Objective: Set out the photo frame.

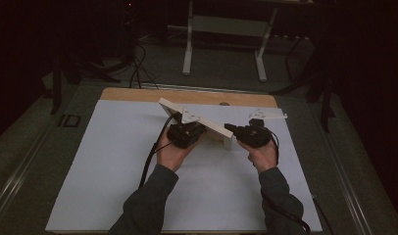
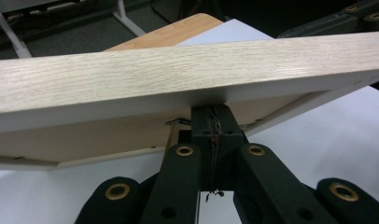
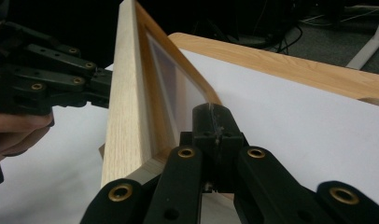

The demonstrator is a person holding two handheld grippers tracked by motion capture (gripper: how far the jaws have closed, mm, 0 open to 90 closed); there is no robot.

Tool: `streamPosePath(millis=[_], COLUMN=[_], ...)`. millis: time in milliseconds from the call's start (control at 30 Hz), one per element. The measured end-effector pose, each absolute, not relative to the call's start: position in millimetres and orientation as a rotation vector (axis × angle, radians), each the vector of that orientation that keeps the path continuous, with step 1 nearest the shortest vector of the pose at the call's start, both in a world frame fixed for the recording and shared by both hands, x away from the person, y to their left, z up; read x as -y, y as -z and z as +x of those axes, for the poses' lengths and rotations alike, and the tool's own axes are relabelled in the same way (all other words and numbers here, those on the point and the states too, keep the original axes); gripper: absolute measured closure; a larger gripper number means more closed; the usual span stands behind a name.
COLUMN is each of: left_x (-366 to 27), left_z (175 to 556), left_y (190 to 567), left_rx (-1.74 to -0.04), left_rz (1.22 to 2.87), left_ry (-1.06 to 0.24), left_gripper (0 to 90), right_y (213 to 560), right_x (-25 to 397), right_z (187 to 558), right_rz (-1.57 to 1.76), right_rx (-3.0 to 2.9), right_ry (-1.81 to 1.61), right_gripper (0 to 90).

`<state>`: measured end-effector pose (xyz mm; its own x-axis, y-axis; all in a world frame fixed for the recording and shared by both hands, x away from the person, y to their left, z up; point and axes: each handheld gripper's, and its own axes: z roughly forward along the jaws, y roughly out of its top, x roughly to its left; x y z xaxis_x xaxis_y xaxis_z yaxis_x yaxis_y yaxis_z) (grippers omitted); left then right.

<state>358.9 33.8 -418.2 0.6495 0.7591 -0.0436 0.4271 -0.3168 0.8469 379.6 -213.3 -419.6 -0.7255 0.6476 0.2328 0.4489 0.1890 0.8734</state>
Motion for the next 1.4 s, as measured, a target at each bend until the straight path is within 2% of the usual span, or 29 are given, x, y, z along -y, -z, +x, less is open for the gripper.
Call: streamPosePath(millis=[1400], left_x=[-49], left_z=[370], left_y=[419], left_rx=[-0.896], left_rz=[1.972], left_ry=[-0.428], left_gripper=[90.0], right_y=[412], right_x=[199], right_z=[362], right_rz=[0.851], right_rx=[-2.373], right_ry=[-1.564], right_gripper=[90.0])
